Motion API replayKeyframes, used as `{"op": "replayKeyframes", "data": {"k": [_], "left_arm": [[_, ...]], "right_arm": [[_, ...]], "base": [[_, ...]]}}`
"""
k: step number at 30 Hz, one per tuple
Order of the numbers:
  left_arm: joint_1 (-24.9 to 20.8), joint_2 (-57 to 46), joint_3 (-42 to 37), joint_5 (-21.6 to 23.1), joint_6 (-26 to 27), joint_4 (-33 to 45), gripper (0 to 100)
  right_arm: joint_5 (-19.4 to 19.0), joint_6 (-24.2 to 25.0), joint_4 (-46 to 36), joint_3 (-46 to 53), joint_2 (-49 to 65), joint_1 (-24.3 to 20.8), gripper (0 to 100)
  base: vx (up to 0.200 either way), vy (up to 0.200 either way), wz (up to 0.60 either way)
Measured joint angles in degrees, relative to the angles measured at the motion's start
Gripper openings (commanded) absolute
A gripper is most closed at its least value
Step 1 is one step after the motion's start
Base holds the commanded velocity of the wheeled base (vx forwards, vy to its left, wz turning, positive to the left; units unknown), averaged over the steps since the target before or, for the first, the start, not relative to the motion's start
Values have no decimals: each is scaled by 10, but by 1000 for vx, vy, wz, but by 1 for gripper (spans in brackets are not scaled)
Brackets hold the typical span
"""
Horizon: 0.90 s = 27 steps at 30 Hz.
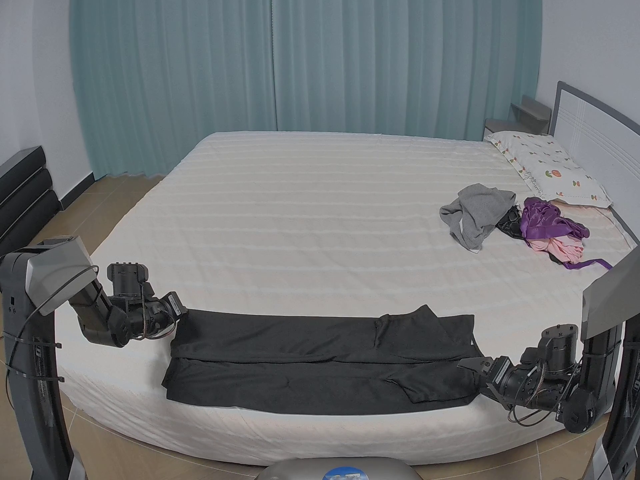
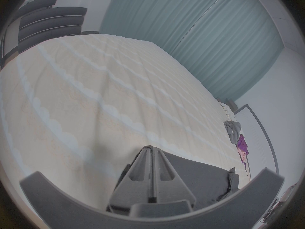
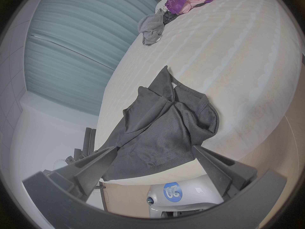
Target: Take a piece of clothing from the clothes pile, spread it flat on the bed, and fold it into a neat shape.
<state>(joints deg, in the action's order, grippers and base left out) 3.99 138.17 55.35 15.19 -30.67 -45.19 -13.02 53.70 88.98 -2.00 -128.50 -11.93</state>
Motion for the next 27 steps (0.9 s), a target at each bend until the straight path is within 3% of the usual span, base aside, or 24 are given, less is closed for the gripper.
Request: {"op": "replayKeyframes", "data": {"k": [25, 26, 27], "left_arm": [[9, 15, 35, 1, -34, -1, 0], [9, 16, 36, 1, -34, -1, 100], [9, 18, 37, 1, -34, -1, 100]], "right_arm": [[0, 0, 0, -3, -2, 0, 100], [1, 0, 0, -4, -2, 0, 100], [1, 0, 0, -5, 0, 0, 100]], "base": [[0, 0, 0], [0, 0, 0], [0, 0, 0]]}}
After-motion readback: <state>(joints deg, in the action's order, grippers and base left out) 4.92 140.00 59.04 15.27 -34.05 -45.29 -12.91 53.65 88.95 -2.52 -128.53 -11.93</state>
